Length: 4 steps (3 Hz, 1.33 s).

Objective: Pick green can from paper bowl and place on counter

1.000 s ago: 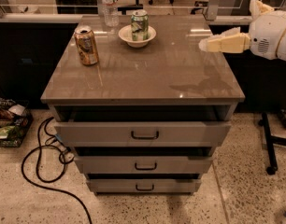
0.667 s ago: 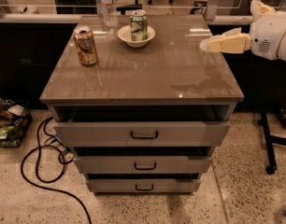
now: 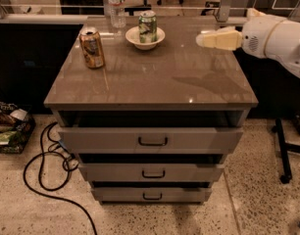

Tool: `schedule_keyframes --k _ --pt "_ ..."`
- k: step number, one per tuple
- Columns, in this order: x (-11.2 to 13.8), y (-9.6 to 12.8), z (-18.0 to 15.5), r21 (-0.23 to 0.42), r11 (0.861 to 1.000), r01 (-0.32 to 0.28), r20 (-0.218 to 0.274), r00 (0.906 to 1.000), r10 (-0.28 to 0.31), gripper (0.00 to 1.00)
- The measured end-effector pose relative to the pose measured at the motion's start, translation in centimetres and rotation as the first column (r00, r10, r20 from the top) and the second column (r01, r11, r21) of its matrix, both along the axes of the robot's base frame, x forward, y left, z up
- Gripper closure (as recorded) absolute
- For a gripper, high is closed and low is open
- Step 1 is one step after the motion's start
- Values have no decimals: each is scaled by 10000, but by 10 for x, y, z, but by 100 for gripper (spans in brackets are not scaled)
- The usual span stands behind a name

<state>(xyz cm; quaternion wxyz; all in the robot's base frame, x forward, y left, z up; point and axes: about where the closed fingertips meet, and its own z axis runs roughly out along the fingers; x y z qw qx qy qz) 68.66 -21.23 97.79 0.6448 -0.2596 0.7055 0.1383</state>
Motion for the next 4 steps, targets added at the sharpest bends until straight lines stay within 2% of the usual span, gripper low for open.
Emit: schedule_keyframes --k 1,2,3,4 --pt "49 13 -11 922 9921 855 31 9963 -862 0" --pt "134 32 -1 1965 9743 1104 873 9877 -1295 0" --pt "134 32 -1 1965 9743 1102 873 9878 -1294 0" --pt "143 43 -8 1765 9797 953 714 9914 -1093 0"
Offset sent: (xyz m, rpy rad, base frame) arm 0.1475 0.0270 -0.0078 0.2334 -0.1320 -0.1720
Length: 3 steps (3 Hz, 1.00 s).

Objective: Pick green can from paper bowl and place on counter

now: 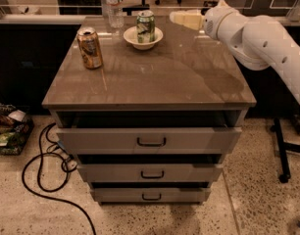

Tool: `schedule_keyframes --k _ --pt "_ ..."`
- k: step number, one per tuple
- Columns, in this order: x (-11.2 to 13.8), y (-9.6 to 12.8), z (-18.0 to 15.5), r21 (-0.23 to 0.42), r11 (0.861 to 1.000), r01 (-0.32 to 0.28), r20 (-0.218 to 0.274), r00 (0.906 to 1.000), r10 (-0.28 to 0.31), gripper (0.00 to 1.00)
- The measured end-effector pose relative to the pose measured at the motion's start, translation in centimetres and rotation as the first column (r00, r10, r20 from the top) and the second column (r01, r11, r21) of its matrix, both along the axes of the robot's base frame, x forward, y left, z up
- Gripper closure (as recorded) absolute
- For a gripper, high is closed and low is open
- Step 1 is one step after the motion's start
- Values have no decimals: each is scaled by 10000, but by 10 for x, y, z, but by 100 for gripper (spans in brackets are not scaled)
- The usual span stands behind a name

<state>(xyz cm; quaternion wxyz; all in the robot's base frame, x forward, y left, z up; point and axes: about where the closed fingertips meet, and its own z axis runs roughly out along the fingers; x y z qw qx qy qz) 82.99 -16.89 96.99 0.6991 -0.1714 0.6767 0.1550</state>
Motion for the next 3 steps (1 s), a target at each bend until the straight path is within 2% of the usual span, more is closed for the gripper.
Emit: schedule_keyframes --k 1,2,3 --pt "15 17 -11 -314 9988 -369 -366 9987 358 0" --pt "34 42 -23 -601 9937 -949 -792 9928 900 0" --pt "49 65 -29 -564 9867 -1524 -921 9849 1469 0"
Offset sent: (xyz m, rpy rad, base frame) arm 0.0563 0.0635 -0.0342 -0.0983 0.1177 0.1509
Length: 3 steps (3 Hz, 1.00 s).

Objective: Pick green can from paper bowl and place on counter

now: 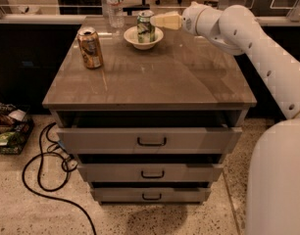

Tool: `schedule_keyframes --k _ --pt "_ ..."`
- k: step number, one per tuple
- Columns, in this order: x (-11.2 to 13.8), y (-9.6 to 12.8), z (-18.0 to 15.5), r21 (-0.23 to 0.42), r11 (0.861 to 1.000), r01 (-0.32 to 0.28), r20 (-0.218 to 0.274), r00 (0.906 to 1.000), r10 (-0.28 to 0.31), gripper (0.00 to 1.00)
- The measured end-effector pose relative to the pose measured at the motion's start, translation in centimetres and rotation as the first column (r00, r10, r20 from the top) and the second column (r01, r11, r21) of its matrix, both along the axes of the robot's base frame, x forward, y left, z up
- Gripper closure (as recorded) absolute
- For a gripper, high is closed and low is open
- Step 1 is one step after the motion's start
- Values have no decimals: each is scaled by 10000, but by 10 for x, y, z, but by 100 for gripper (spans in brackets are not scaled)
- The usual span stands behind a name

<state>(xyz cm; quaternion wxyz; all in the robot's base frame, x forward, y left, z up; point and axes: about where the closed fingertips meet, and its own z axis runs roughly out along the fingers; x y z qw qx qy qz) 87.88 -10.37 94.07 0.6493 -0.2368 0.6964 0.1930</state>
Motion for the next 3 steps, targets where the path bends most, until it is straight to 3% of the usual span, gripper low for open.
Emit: schedule_keyframes --k 3 --pt "24 40 -14 412 9939 -1019 -169 9946 1027 0"
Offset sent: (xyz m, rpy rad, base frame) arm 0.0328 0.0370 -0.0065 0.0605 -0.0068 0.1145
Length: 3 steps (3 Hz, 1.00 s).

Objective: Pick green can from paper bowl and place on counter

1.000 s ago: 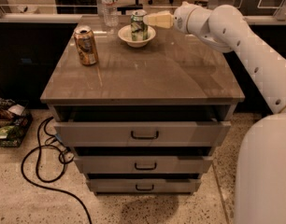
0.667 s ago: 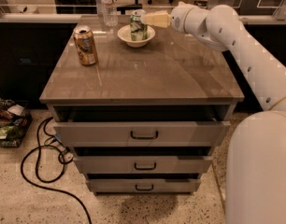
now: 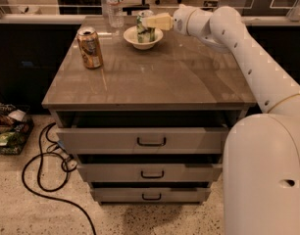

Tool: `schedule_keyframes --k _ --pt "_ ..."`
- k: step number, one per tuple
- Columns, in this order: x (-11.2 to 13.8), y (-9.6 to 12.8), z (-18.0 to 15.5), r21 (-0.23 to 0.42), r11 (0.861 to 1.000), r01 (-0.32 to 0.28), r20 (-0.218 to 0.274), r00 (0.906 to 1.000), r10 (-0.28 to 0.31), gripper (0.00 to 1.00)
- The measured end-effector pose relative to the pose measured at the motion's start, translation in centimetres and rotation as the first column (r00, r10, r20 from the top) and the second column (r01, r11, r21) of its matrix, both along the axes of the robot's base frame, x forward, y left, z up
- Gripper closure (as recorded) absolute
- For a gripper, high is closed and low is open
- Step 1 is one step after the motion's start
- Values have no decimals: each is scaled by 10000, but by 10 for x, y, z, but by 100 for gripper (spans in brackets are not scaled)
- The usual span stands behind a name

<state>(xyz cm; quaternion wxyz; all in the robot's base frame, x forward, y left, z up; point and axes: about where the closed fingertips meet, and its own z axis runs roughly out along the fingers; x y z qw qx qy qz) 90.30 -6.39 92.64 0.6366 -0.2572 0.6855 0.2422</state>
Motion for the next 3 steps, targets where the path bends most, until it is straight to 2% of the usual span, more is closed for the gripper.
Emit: schedule_keyframes --k 1,3 --pt "1 10 -11 -152 9995 -293 -392 9988 287 0" --pt "9 34 -23 -266 9953 -928 -767 9929 905 0"
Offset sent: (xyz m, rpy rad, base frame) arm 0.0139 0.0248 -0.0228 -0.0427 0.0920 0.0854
